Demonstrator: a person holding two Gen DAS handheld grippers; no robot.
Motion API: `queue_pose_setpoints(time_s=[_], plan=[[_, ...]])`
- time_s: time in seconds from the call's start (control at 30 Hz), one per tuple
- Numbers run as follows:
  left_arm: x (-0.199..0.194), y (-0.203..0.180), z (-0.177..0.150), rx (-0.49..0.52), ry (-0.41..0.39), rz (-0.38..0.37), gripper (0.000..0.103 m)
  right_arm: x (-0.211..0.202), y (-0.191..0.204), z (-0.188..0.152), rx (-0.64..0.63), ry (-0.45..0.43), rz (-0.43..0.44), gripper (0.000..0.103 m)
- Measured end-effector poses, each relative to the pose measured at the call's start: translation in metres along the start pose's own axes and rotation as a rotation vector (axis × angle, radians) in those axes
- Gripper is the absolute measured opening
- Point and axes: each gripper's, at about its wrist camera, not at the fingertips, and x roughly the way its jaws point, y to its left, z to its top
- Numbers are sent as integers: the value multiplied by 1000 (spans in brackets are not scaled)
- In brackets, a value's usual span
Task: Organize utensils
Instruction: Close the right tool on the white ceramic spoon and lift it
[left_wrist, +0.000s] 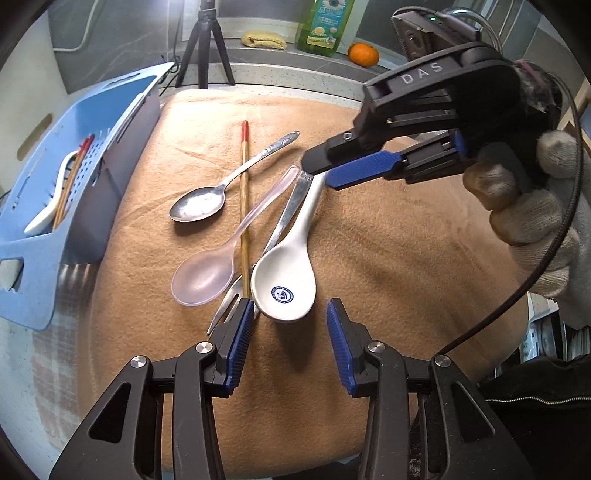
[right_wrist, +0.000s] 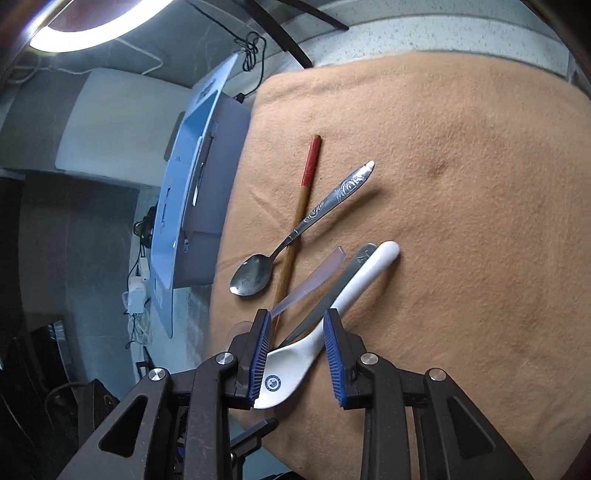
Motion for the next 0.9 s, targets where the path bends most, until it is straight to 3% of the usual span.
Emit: queue_pose_setpoints(time_s=[0.17, 0.43, 0.6, 0.9], plan=[[4, -10, -2, 49, 9, 18, 38, 10, -7, -1, 15, 14, -27, 27], [11, -3, 3, 28, 18, 10, 33, 32, -14, 2, 42, 26, -32, 24], [10, -1, 5, 23, 15, -13, 32, 33, -20, 4, 66, 24, -25, 14], [-2, -2, 12, 13, -22, -48, 32, 18, -19, 3, 68, 2, -9, 13]])
